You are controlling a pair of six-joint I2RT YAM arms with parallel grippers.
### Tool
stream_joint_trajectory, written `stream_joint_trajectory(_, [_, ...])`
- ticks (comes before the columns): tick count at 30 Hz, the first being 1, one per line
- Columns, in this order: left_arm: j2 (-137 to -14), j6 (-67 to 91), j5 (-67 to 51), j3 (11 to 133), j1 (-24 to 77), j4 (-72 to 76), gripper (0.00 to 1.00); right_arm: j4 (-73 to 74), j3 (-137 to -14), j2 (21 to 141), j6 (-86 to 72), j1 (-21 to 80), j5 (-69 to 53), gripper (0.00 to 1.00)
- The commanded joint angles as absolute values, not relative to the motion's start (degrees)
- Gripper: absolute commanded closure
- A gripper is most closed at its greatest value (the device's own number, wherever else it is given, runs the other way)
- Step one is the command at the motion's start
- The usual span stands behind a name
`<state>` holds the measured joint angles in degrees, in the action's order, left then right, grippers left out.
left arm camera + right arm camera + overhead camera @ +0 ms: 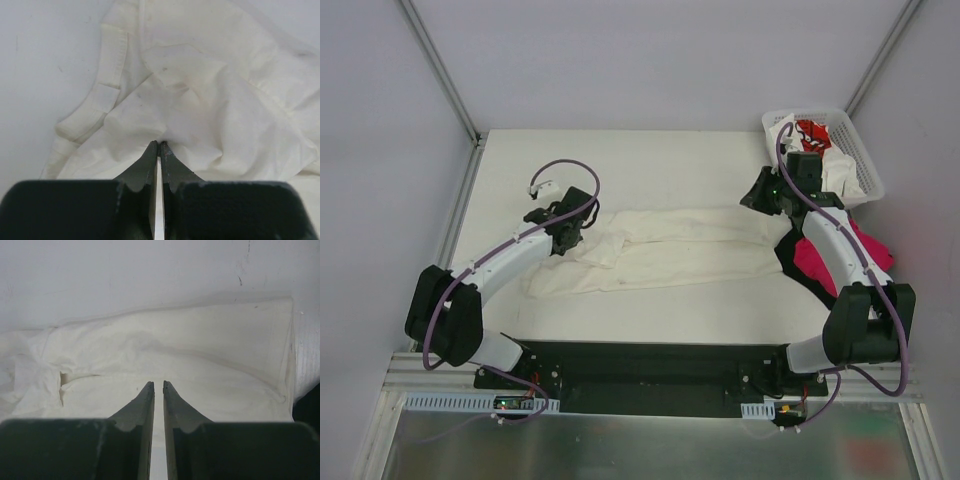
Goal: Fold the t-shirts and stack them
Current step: Fold the other side of the tshirt into a rectangle
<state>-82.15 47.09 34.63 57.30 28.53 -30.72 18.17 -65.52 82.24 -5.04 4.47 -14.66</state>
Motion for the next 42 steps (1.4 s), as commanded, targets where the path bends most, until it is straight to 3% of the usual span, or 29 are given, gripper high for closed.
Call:
stream_joint_trajectory(1, [-80.07, 48.6, 38.41, 58.1, 29.35, -38.31, 1.0, 15.47, -65.65, 82.18, -6.06, 3.87, -16.17, 0.85])
stream_joint_trajectory(22, [-79.01, 62.04, 36.83, 52.56, 34.1, -50.01, 1.0, 13.18, -65.65, 81.65, -8.61, 3.25, -19.6, 0.85])
stream_joint_trajectory(32, [-86.3, 67.32, 36.56, 51.94, 38.14, -49.83, 1.0, 13.1, -64.95, 80.25, -8.96, 3.16, -20.57, 0.85])
stream_joint_trajectory(39, [-86.84, 67.16, 37.88, 54.04, 39.99, -49.57, 0.96, 13.71, -63.99, 77.35, -8.79, 3.16, -20.21, 0.84])
stream_joint_trajectory(42, [-84.03, 65.31, 39.81, 56.41, 39.99, -49.66, 0.89, 13.89, -63.99, 76.9, -8.53, 3.16, -20.21, 0.84])
